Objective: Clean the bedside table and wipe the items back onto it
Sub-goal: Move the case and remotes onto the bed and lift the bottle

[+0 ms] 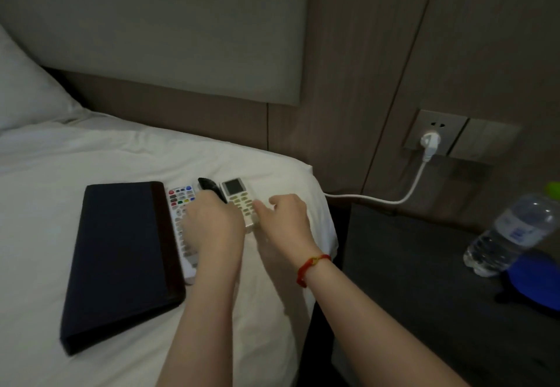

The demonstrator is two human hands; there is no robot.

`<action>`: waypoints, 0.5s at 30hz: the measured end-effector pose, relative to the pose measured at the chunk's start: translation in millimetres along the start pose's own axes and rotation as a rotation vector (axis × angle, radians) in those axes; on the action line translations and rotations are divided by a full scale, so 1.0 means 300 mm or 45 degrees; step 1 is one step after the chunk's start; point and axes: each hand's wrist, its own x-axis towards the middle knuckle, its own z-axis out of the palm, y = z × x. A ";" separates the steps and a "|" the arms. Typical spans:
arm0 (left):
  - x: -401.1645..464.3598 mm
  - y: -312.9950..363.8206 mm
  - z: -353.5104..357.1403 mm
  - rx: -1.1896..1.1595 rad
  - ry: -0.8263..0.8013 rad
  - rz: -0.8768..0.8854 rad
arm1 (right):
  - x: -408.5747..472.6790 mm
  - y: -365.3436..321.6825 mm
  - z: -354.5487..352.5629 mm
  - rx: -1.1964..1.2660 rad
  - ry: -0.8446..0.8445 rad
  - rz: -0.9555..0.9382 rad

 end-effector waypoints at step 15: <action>-0.502 0.597 0.509 -0.441 -0.922 0.669 | -0.112 0.587 -0.735 0.119 1.376 0.573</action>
